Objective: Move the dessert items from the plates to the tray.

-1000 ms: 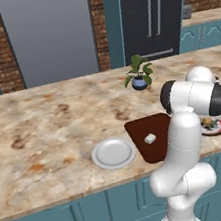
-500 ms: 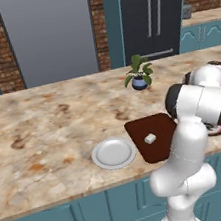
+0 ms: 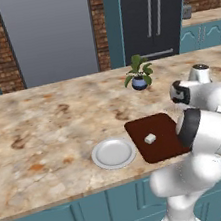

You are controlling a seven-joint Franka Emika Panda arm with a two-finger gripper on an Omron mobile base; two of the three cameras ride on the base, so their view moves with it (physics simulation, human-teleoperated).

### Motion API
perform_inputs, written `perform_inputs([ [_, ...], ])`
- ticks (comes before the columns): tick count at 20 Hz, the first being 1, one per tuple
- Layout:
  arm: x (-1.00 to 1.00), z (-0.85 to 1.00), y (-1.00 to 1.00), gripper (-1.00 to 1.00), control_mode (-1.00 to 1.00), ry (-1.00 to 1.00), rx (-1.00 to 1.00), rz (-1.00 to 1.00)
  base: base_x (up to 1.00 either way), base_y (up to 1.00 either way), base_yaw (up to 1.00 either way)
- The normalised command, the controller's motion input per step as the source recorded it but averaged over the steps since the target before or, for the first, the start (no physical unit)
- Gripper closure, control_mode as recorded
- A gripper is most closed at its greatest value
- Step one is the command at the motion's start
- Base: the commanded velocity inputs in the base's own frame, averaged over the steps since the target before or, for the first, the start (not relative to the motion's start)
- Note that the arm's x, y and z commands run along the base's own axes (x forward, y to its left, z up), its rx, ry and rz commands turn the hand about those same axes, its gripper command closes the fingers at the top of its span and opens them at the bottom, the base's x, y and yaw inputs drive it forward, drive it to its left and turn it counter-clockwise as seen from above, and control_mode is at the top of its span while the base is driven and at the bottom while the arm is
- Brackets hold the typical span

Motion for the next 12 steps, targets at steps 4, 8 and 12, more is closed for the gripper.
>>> perform_inputs([
  [4, -0.33, -0.13, 1.00, 1.00, -1.00, -0.12, -0.02, 0.01, 0.00, 0.00, 0.00],
  [8, -0.15, -0.26, 0.80, 1.00, -1.00, -0.08, 0.01, 0.06, 0.00, 0.00, 0.00],
  [12, 0.02, -0.28, 0.67, -1.00, -1.00, -0.06, 0.02, 0.00, 0.00, 0.00, 0.00],
])
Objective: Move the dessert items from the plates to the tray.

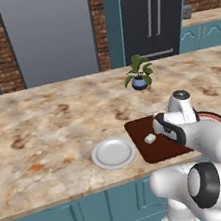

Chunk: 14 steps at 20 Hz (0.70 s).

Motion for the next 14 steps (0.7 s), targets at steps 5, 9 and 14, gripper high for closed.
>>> perform_inputs([
  [5, 0.00, 0.04, 0.02, -1.00, -1.00, 0.00, 0.00, 0.00, 0.00, 0.00, 0.00],
  [9, 0.00, 0.77, 0.00, -1.00, -1.00, -0.10, 0.00, -0.04, 0.00, 0.00, 0.00],
  [14, -0.54, 1.00, 0.00, -1.00, -1.00, -0.29, 0.00, 0.01, 0.00, 0.00, 0.00],
])
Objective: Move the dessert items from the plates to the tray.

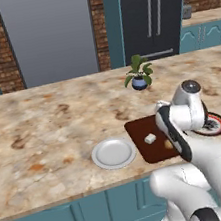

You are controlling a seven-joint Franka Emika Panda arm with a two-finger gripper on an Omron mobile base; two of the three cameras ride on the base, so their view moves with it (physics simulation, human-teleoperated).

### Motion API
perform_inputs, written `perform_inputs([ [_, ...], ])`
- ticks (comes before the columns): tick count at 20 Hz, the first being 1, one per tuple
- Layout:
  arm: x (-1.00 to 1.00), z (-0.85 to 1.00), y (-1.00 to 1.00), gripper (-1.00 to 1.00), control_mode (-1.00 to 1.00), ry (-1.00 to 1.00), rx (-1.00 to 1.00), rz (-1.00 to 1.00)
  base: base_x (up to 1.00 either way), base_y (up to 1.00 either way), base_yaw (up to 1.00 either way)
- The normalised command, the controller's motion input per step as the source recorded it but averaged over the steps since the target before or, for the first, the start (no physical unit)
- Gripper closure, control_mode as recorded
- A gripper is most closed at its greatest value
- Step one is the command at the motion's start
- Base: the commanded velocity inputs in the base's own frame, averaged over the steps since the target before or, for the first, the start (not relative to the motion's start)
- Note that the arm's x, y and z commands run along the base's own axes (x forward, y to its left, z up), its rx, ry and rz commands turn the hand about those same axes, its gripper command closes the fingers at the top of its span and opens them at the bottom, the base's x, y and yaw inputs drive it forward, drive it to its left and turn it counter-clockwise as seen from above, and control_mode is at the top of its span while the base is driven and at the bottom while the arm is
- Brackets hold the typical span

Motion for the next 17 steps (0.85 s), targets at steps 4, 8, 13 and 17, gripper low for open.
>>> perform_inputs([
  [4, -1.00, 0.91, -0.11, -1.00, -1.00, -0.74, 0.00, 0.02, 0.00, 0.00, 0.00],
  [8, -1.00, 0.42, -0.04, -1.00, -1.00, -0.57, 0.00, 0.00, 0.00, 0.00, 0.00],
  [13, -0.51, -0.02, -0.08, -1.00, -1.00, -0.10, 0.01, -0.06, 0.00, 0.00, 0.00],
  [17, -0.92, 0.01, 0.60, -1.00, -1.00, -0.30, -0.08, 0.14, 0.00, 0.00, 0.00],
])
